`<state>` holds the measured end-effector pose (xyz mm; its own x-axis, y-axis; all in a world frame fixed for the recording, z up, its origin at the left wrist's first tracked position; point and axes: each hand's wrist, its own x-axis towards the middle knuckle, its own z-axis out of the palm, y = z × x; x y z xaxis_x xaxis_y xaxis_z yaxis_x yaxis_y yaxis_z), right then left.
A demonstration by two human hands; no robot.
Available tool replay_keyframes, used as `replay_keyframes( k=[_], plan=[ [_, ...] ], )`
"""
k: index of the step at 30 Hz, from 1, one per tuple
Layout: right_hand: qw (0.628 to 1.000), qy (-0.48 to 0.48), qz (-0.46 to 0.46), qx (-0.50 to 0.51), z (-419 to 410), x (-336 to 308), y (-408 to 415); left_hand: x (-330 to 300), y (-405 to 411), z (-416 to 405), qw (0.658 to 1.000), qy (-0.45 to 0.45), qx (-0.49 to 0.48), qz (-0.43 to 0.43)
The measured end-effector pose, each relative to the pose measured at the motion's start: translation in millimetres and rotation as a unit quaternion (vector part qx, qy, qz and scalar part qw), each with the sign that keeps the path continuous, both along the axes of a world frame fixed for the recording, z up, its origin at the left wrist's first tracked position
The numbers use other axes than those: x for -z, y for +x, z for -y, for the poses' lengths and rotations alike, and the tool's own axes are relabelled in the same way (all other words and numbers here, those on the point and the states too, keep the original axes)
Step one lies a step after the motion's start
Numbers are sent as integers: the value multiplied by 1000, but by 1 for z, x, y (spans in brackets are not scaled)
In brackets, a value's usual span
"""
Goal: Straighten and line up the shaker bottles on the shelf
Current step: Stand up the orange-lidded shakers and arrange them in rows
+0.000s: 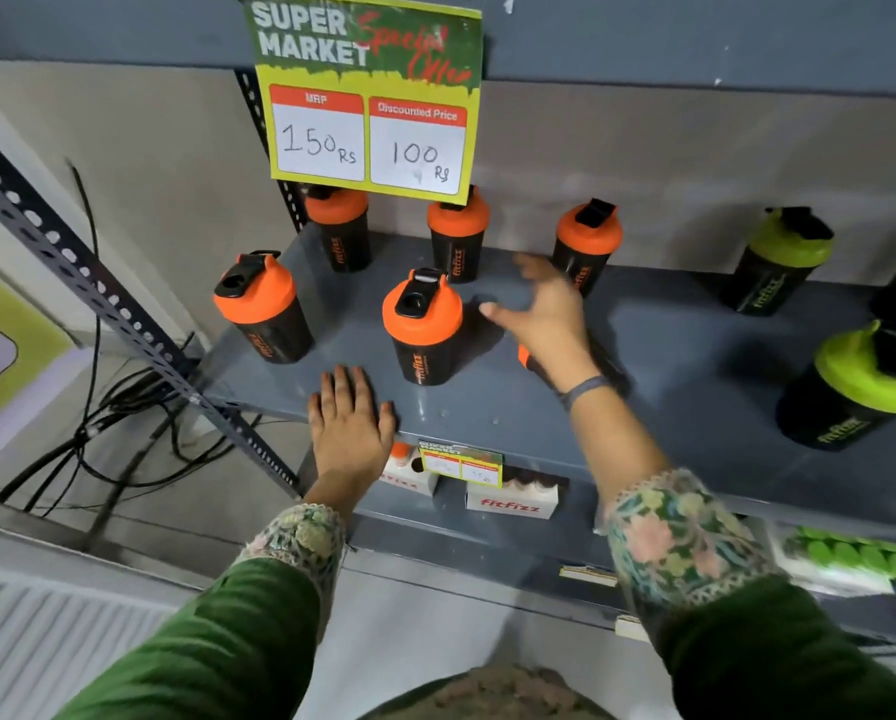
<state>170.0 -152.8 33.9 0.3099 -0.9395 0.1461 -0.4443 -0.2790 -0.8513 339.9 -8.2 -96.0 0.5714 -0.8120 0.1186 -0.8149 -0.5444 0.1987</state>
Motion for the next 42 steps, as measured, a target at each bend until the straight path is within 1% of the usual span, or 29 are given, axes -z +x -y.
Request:
replay_keyframes(
  k=[1,2,3,4,5,6,8,10,12,13,14,15,17,18,22,25,27,30,33,35,38,42],
  plan=[
    [997,-32,-73,23,8,0,-13,0,0,0,1000,1,-1,-2],
    [984,-20,-172,35,15,0,-25,0,0,1,1000,1,-2,-4],
    [964,25,-265,29,22,6,-35,1,0,1,1000,2,-3,-6],
    [942,76,-326,9,29,14,-42,1,0,1,1000,4,-5,-7],
    [929,123,-350,-17,34,20,-47,1,0,1,1000,5,-6,-7],
    [924,155,-348,-37,36,28,-50,2,0,1,1000,4,-6,-9],
    [933,166,-318,-42,36,40,-52,1,0,1,1000,6,-5,-13],
    [956,160,-246,-27,37,48,-52,0,0,1,1000,8,-4,-15],
    [984,155,-87,-7,33,53,-52,-1,0,1,1000,12,-2,-14],
    [990,136,-4,19,29,53,-53,-1,0,1,1000,15,-2,-14],
    [991,107,60,46,22,53,-54,-1,0,1,1000,17,-3,-15],
    [990,73,104,69,13,54,-55,-2,0,1,1000,19,-3,-15],
    [983,28,154,95,-7,63,-58,-2,0,1,1000,21,-4,-17],
    [980,24,169,103,-17,69,-60,-2,0,1,1000,20,-4,-17],
    [972,52,191,129,-29,89,-66,-2,-1,1,999,29,-5,-12],
    [975,59,186,106,-24,88,-72,-3,-1,2,999,33,-7,-13],
    [976,72,192,78,-22,87,-77,-4,-3,3,999,41,-13,-16],
    [976,116,183,4,-16,93,-91,-13,-8,10,996,74,-31,-33],
    [969,169,165,-76,-1,100,-111,-20,-23,20,996,73,-34,-26],
    [965,188,146,-113,8,99,-119,-18,-34,21,997,73,-27,-28],
    [963,196,122,-137,15,90,-116,-11,-39,20,997,72,-23,-32],
    [959,216,140,-116,6,79,-112,-10,-38,21,996,73,-32,-27]
  ],
)
